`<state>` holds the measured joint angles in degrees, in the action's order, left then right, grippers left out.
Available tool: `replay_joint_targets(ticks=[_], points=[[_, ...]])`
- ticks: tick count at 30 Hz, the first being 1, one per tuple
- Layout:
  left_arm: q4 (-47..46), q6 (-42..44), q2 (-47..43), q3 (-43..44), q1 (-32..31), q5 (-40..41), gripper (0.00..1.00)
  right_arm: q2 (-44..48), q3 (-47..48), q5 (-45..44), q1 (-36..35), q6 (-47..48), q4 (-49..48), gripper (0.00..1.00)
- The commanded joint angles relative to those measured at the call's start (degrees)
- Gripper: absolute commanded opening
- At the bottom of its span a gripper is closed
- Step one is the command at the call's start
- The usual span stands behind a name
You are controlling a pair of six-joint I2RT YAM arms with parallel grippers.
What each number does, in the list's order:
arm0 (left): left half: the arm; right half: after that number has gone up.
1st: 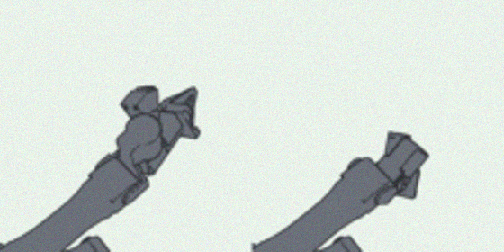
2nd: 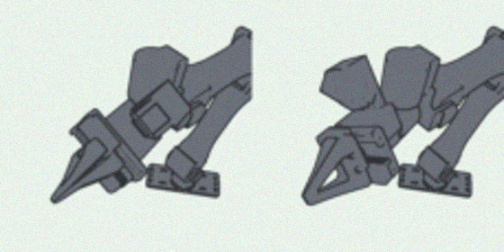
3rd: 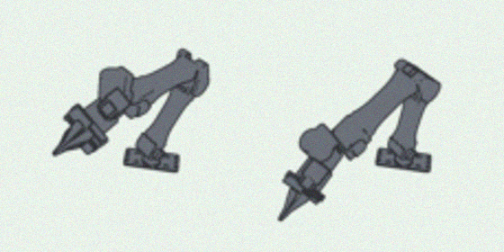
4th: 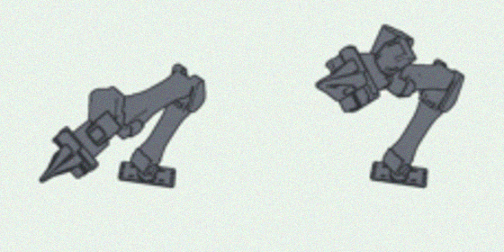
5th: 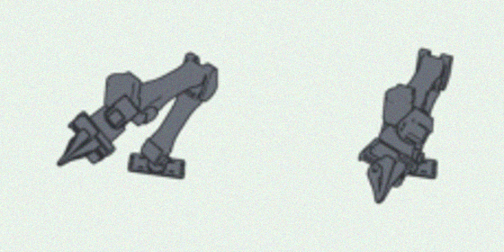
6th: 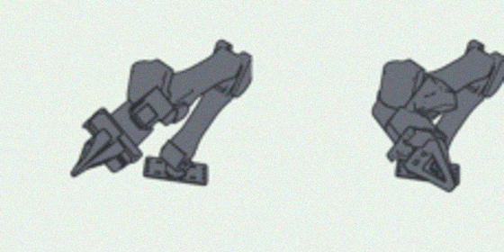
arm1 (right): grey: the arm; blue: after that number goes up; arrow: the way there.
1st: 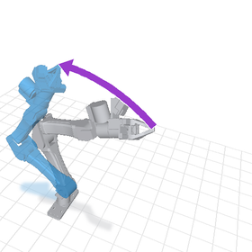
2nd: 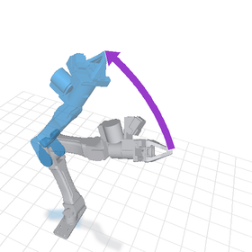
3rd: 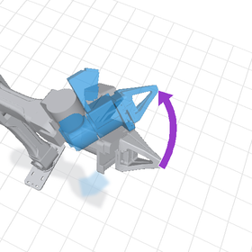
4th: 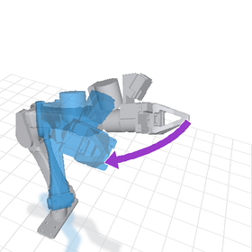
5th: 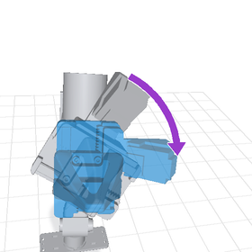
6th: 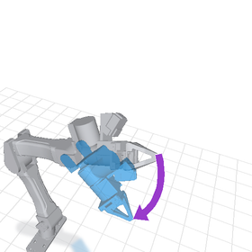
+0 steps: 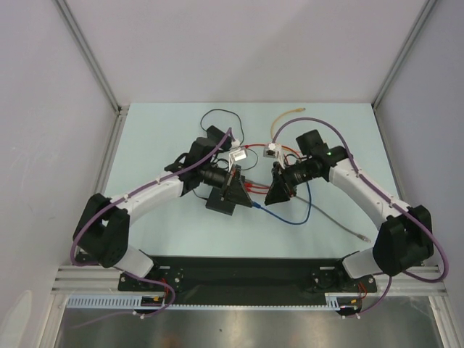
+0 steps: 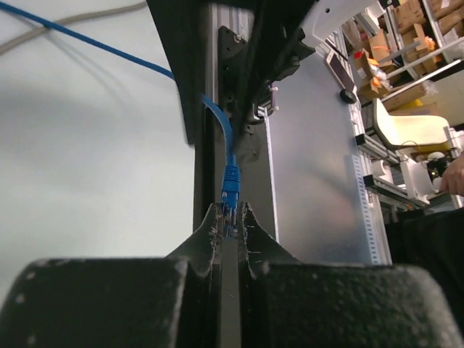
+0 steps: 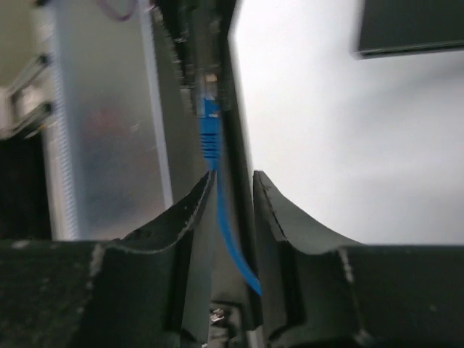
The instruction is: Insert the plug into the switch port
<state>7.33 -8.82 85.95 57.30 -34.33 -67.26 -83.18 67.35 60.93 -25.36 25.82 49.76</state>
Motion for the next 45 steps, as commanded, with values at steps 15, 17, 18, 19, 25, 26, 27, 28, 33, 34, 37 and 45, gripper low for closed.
replay_joint_targets(ticks=[15, 17, 18, 19, 25, 26, 27, 28, 33, 34, 37, 45], points=[[-18.3, -31.9, 7.5, -8.9, 4.0, 2.3, 0.00, 19.6, -12.3, -27.3, -6.6, -0.9, -21.0, 0.45], [-20.4, -35.7, 8.8, -9.7, 5.0, 2.1, 0.00, 19.5, -13.6, -29.2, -7.6, -0.4, -21.4, 0.52], [-21.6, -36.6, 9.1, -9.8, 5.1, 2.1, 0.00, 19.4, -14.2, -30.2, -8.6, 0.0, -22.2, 0.53], [-22.0, -37.8, 9.4, -9.7, 5.2, 1.8, 0.00, 18.8, -14.8, -31.2, -9.2, 0.3, -22.5, 0.53], [-26.3, -42.2, 11.1, -10.8, 5.2, 1.3, 0.00, 16.9, -16.3, -34.8, -11.4, -0.9, -27.3, 0.45], [-26.5, -42.3, 11.1, -10.8, 5.1, 1.3, 0.00, 15.9, -16.3, -34.9, -11.5, -1.0, -27.9, 0.45], [-26.6, -42.3, 11.3, -10.7, 5.1, 1.3, 0.00, 15.6, -16.1, -35.2, -11.7, -1.1, -28.7, 0.45], [-26.8, -42.8, 11.4, -10.8, 5.1, 1.1, 0.00, 15.2, -16.1, -35.2, -11.7, -1.3, -29.1, 0.45], [-29.4, -44.2, 11.3, -11.1, 5.3, 0.5, 0.00, 13.8, -16.4, -33.0, -13.2, -0.6, -30.2, 0.45], [-29.7, -44.5, 11.3, -11.4, 5.3, 0.5, 0.00, 13.7, -16.5, -32.7, -13.5, -0.3, -30.3, 0.45], [-31.6, -45.8, 11.4, -12.2, 5.5, 0.0, 0.00, 13.2, -16.6, -32.6, -14.0, 1.3, -30.0, 0.45], [-36.7, -49.3, 12.0, -13.2, 5.8, -0.9, 0.00, 12.8, -17.9, -34.7, -14.8, 4.6, -30.2, 0.40]])
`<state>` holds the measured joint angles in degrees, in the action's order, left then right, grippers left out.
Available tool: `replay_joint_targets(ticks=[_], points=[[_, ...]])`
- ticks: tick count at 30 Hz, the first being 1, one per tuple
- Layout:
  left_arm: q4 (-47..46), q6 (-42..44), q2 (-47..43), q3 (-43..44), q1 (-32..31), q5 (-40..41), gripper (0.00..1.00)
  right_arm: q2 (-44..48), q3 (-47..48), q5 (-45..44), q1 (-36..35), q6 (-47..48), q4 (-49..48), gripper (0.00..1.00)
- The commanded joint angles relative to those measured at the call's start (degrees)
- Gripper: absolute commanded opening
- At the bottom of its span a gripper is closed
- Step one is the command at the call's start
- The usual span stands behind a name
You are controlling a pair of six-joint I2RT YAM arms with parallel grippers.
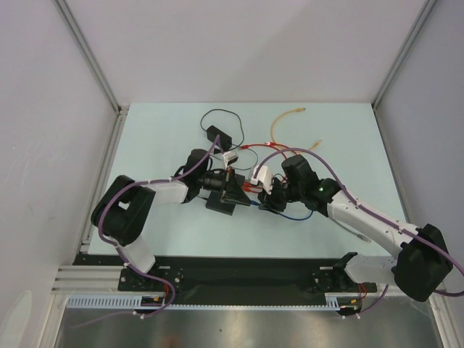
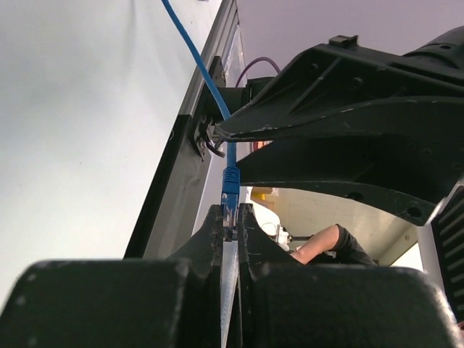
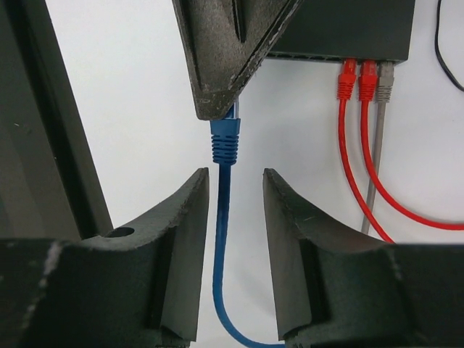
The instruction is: Insert the plug into the switch port
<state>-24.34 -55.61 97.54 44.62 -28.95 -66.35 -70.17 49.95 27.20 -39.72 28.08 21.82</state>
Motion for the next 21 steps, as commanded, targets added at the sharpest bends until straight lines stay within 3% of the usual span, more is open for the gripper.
replay_joint_targets(ticks=[1, 6, 9, 10, 11, 12, 16, 21], points=[[-5.1, -2.5, 0.4, -0.5, 0.5, -1.9, 0.00, -0.1, -0.6, -1.1, -0.6, 3.2, -2.2, 0.39], [-6.0, -2.8, 0.4, -0.7, 0.5, -1.9, 0.00, -0.1, -1.7, -1.6, -1.0, 4.5, -2.9, 0.34], [-6.0, -2.7, 0.3, -0.9, 0.5, -1.9, 0.00, 0.2, -1.9, -2.4, -1.0, 4.8, -3.6, 0.19], [-6.1, -2.7, 0.2, -1.0, 0.5, -1.9, 0.00, 0.2, -1.9, -2.5, -1.0, 4.7, -3.7, 0.06], [-6.0, -2.7, 0.2, -0.9, 0.5, -1.8, 0.00, 0.2, -1.7, -2.4, -1.0, 4.7, -3.8, 0.00], [-5.8, -2.1, 0.2, -0.9, 0.5, -1.7, 0.00, 0.3, -1.8, -2.3, -1.0, 4.6, -3.8, 0.00], [-2.5, 2.5, -1.4, 0.5, 2.0, -0.1, 0.37, -0.5, -1.8, 0.6, -0.7, 3.6, -2.8, 0.00], [15.3, 17.7, -5.9, 7.1, 10.4, 4.4, 0.46, -4.3, -1.8, 2.3, 0.5, 2.9, 0.7, 0.00]])
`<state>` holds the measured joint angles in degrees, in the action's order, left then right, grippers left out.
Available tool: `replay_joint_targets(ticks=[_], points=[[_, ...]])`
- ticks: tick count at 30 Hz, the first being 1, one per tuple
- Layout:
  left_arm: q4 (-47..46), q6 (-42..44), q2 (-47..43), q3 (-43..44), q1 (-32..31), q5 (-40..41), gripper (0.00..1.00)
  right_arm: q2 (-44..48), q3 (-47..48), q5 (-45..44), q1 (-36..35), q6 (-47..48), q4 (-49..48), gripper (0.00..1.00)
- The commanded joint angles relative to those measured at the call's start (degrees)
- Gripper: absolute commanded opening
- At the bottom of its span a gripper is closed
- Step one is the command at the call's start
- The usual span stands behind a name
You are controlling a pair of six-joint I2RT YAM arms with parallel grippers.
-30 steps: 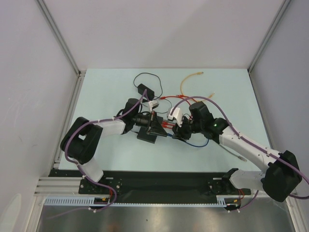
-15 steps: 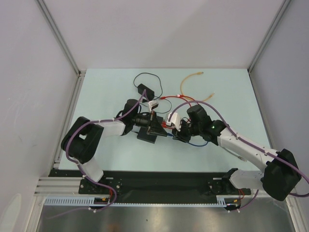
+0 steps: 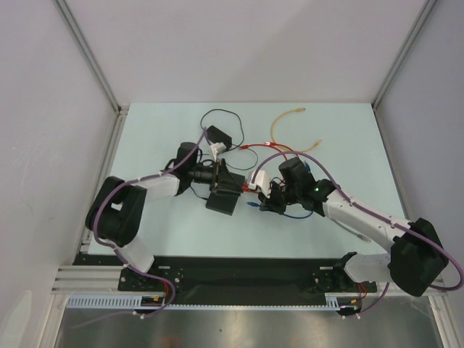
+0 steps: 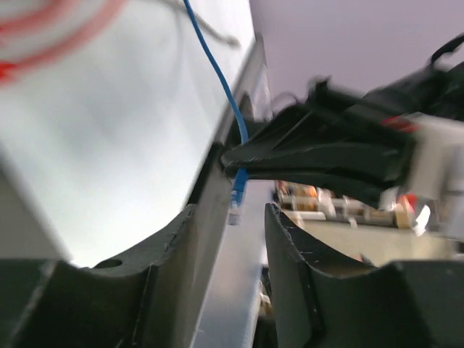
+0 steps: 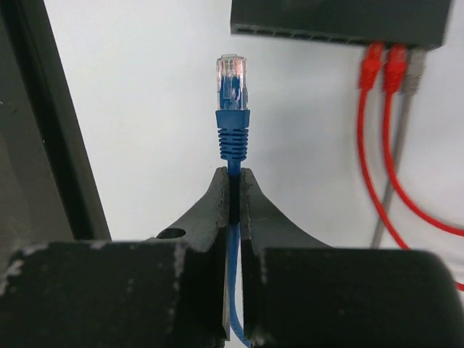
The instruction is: Insert the plug into the switch port
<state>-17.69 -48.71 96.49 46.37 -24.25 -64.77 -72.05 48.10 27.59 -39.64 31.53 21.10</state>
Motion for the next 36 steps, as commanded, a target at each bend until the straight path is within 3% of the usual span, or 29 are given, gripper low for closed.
replay_joint_targets(ticks=[1, 7, 11, 22, 36], points=[[13.9, 13.3, -5.4, 6.4, 7.2, 4.9, 0.47, -5.2, 0.3, 1.8, 0.5, -0.6, 2.7, 0.00], [36.5, 33.9, -3.5, 14.2, 15.5, 14.9, 0.54, -14.5, 5.4, -1.1, 0.4, -4.5, 1.3, 0.00], [40.3, 39.9, 0.2, 15.3, 16.9, 15.5, 0.55, -19.6, 7.1, -4.0, 0.3, -8.1, -2.5, 0.00], [46.3, 45.7, 8.1, 22.0, 15.4, 22.3, 0.58, -28.1, 14.0, -12.1, -1.1, -13.6, -5.6, 0.00], [43.8, 45.5, 15.0, 26.0, 9.9, 22.7, 0.58, -32.2, 16.9, -14.9, -1.4, -15.7, -3.2, 0.00]])
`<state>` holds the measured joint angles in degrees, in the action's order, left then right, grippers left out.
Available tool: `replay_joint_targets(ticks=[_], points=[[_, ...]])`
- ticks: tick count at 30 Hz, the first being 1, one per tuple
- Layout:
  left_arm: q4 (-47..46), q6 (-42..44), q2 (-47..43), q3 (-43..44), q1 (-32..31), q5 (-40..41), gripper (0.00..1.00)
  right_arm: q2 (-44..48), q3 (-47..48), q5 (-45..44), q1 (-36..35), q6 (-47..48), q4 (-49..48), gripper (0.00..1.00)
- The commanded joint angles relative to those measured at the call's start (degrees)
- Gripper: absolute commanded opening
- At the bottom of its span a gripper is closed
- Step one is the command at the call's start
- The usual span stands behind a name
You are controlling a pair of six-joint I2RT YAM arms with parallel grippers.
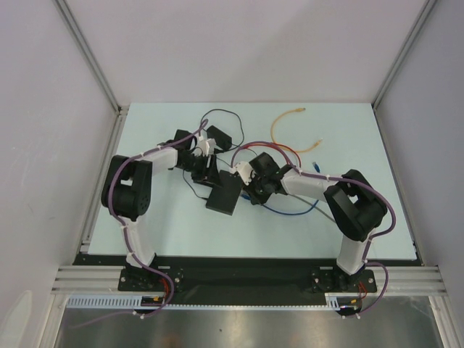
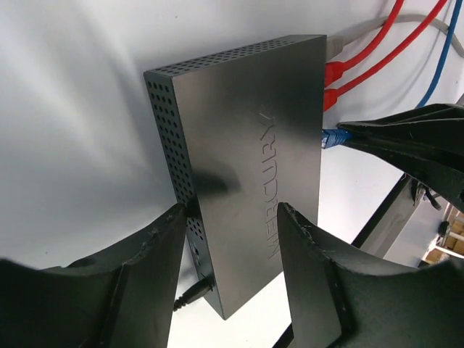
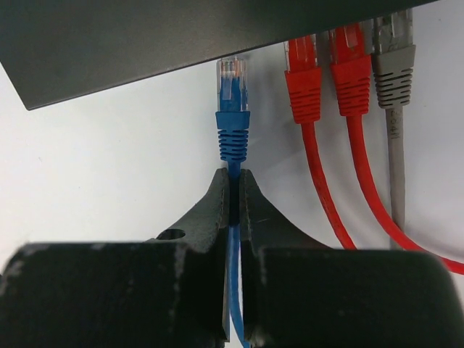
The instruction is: Insert the plug into the switch port
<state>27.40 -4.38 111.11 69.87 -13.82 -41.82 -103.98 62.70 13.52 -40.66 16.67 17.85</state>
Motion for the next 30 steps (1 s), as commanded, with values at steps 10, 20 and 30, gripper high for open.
replay_joint_targets(ticks=[10, 20, 30], points=[[-1.7, 0.6, 2.1, 3.6, -1.8, -1.1, 0.56, 1.3, 1.5, 0.5, -0.3, -0.3, -3.1, 0.00], [-1.2, 0.7, 3.1, 4.5, -1.8, -1.4, 0.56, 3.5, 1.5, 3.4, 0.2, 1.4, -3.6, 0.00], [-0.1, 1.0, 3.9, 5.5, -1.8, -1.8, 0.55, 2.9, 1.6, 4.5, 0.1, 2.0, -3.4, 0.00]])
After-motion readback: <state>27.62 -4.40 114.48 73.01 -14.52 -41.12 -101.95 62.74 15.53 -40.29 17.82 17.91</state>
